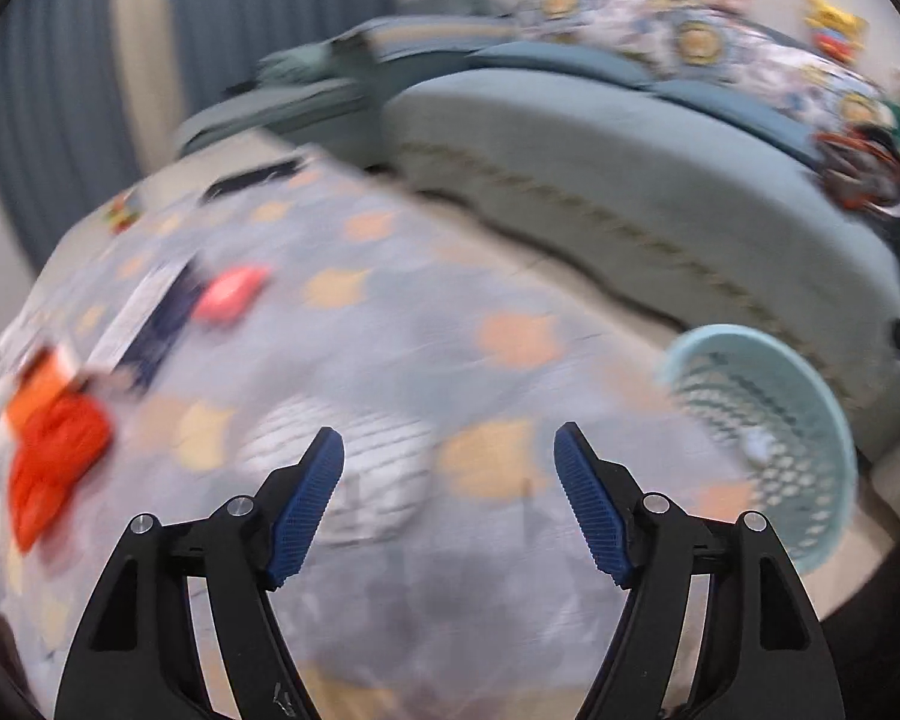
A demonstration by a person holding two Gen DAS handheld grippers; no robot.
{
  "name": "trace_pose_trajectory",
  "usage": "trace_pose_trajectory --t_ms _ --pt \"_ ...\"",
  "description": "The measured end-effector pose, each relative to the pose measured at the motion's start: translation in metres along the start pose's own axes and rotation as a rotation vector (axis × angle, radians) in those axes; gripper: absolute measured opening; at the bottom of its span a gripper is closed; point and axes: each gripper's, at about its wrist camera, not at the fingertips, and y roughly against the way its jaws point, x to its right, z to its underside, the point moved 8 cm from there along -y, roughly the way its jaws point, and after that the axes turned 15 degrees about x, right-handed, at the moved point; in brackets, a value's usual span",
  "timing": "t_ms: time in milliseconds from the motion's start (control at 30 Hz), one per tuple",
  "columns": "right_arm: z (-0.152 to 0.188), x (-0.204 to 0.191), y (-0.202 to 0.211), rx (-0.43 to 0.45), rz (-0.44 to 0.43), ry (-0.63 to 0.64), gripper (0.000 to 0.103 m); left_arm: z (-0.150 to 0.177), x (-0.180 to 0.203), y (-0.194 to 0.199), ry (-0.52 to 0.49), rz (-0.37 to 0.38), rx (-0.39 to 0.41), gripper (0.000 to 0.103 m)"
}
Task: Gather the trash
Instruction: 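Grasp the white dotted tissue pack with the left gripper while the right grasps the orange plastic bag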
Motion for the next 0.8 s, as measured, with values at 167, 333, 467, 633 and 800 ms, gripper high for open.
trace_pose_trajectory --t_ms 167,333,467,633,800 --pt "0.004 -0.036 -0.003 -0.003 -0.058 0.055 0.057 0.003 -0.060 -0.021 0.188 -0.027 -0.030 0.071" --pt "0.008 -0.076 -0.005 -0.007 -0.111 0.113 0.059 0.009 -0.069 -0.046 0.254 0.020 -0.071 0.077" --pt "0.013 -0.109 -0.006 -0.016 -0.151 0.170 0.059 0.016 -0.054 -0.058 0.159 0.020 -0.077 0.082" --pt "0.018 -0.152 -0.005 -0.015 -0.209 0.229 0.059 0.014 -0.057 -0.050 0.121 0.030 -0.064 0.019" --pt "0.023 -0.206 -0.004 -0.027 -0.303 0.269 0.059 0.007 -0.081 -0.011 0.096 0.003 -0.022 0.004"
